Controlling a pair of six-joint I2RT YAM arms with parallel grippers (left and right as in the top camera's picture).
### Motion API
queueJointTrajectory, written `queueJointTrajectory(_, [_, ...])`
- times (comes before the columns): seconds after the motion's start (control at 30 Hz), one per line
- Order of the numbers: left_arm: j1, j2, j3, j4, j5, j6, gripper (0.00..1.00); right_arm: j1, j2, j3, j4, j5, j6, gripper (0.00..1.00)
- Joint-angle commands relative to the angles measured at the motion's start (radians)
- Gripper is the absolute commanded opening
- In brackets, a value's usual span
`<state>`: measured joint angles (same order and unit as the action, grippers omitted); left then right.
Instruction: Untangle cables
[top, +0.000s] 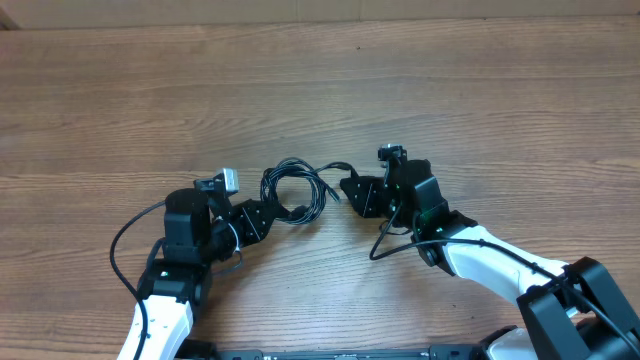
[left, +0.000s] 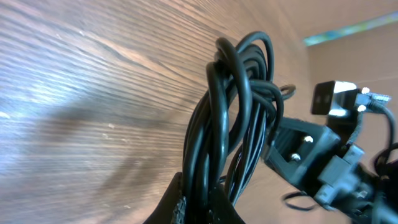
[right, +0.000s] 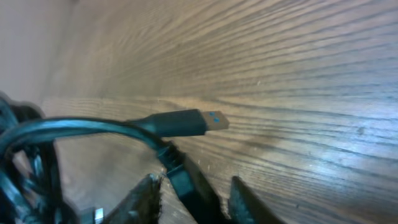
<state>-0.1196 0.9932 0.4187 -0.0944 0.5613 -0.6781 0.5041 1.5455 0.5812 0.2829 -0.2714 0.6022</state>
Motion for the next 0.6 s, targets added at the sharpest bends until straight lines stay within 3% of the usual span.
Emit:
queueJointTrajectory(0.0, [0.005,-0.011,0.010,-0.007,-0.087,0.130,0.04,-0.001,-0.024,0.002,-0.019,-0.084,-0.001,0.42])
queueJointTrajectory(0.13, [0.005,-0.011,0.010,-0.003,-0.094,0.187,0.04,-0.001,-0.024,0.002,-0.071,-0.178,-0.001,0.58])
queueJointTrajectory(0.3, [0.005,-0.011,0.010,0.002,-0.092,0.246,0.04,-0.013,-0.026,0.002,-0.118,-0.302,-0.003,0.68])
queueJointTrajectory(0.57, [0.005,-0.012,0.011,0.001,-0.050,0.326,0.04,-0.123,-0.079,0.003,-0.116,-0.538,-0.175,0.71])
